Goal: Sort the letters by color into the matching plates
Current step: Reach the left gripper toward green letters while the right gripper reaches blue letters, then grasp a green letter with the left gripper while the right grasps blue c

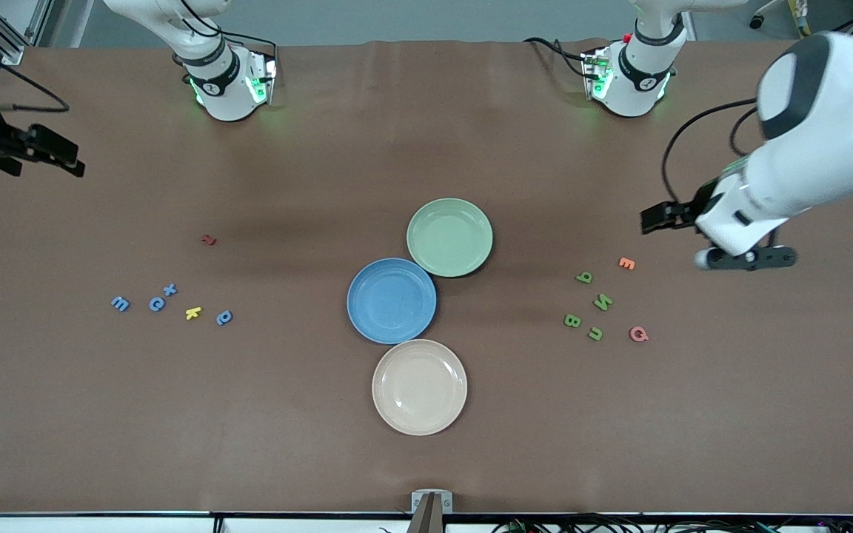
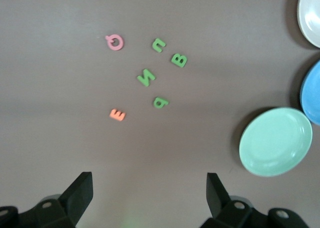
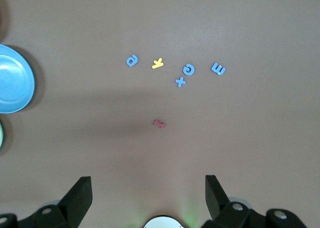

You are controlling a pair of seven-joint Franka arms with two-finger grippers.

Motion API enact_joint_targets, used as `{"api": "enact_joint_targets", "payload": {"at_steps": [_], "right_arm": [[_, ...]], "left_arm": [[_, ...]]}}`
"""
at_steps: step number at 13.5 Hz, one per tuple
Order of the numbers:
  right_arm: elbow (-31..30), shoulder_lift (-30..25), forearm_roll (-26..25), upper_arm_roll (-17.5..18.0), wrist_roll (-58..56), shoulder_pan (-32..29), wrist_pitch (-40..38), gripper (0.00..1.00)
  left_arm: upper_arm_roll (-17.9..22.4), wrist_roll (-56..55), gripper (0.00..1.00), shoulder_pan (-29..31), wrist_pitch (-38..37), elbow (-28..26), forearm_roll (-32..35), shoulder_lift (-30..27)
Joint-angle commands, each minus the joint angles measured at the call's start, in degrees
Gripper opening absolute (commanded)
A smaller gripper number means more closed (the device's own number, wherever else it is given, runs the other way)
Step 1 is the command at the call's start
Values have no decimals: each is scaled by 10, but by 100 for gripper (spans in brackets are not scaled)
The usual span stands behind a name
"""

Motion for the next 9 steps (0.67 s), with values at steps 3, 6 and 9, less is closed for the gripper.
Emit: {"api": "enact_joint_targets", "payload": {"at_steps": [3,6,9], "right_arm": [[21,84,2,0,-7,-32,64,100],[28,126,-4,-1,-9,-39,104,100],[-6,152,-1,0,-5,-59,181,100]], "left_arm": [[-44,-80,100,1,103,-68,69,43],[-50,-104,100,-2,196,-125,88,58],[-50,-106,97,-7,290,-187,100,73]]}}
